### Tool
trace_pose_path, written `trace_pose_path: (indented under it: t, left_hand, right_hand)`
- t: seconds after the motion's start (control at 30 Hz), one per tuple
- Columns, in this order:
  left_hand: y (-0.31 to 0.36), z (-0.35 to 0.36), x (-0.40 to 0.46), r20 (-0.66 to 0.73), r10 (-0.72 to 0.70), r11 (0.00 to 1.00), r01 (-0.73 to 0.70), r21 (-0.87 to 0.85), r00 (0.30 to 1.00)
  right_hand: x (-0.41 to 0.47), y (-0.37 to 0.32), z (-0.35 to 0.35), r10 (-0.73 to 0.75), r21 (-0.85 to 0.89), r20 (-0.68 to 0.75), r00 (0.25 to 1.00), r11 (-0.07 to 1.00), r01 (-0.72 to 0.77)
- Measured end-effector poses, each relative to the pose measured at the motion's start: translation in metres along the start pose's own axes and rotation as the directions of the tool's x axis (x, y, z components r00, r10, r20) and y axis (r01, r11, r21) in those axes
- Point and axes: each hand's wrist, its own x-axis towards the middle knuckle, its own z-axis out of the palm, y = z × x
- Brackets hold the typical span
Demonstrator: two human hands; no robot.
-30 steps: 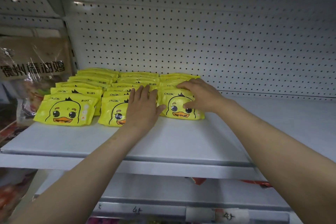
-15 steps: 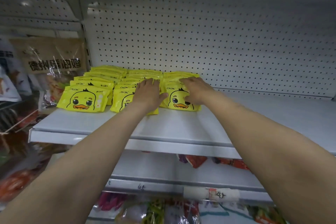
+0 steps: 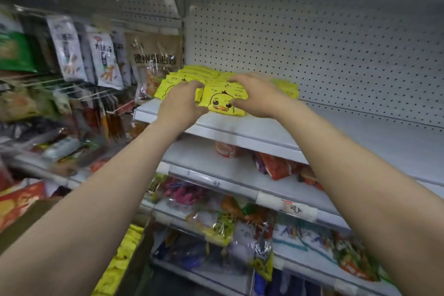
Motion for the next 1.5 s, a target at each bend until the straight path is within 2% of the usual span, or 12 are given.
trace_pose_path:
  t: [0.13,0.37,0.67,0.83,0.97,1.13,1.27,1.37,1.5]
  left_hand:
    - [-0.028,-0.043,-0.056,-0.050,-0.002,0.997,0.005,0.074,0.999]
    - [-0.091,-0.088,-0.116,-0.134,-0.074,0.980,0.097,0.176,0.988]
    - [-0.232,-0.102,-0.117,-0.087,-0.158,0.960,0.174,0.221,0.984]
    - [-0.339,-0.080,-0.102,0.041,-0.178,0.952,0.162,0.261,0.983]
    - [-0.403,-0.047,-0.099,0.189,-0.241,0.956,0.199,0.215,0.952]
    - [-0.455,0.022,-0.121,0.442,-0.299,0.954,0.260,0.149,0.846]
    - [-0.482,0.082,-0.163,0.607,-0.374,0.914,0.390,0.113,0.701]
    - [-0.496,0.123,-0.200,0.700,-0.410,0.870,0.482,0.107,0.585]
    - [-0.509,0.172,-0.241,0.768,-0.406,0.802,0.596,0.039,0.496]
  right_hand:
    - [-0.022,-0.057,0.013,-0.065,0.098,-0.043,0.997,0.993,0.069]
    - [-0.027,-0.141,0.047,-0.150,0.179,-0.052,0.987,0.971,0.157]
    - [0.058,-0.244,0.133,-0.185,0.216,0.101,0.978,0.963,0.160]
    - [0.121,-0.293,0.212,-0.131,0.214,0.259,0.957,0.974,0.075]
    - [0.145,-0.311,0.284,-0.073,0.218,0.405,0.911,0.976,-0.019]
    - [0.132,-0.308,0.378,0.025,0.166,0.602,0.798,0.974,-0.156]
    - [0.101,-0.299,0.451,0.048,0.162,0.744,0.666,0.955,-0.249]
    - [0.072,-0.291,0.500,0.068,0.130,0.828,0.557,0.942,-0.309]
    - [0.040,-0.284,0.545,0.126,0.089,0.870,0.476,0.910,-0.404]
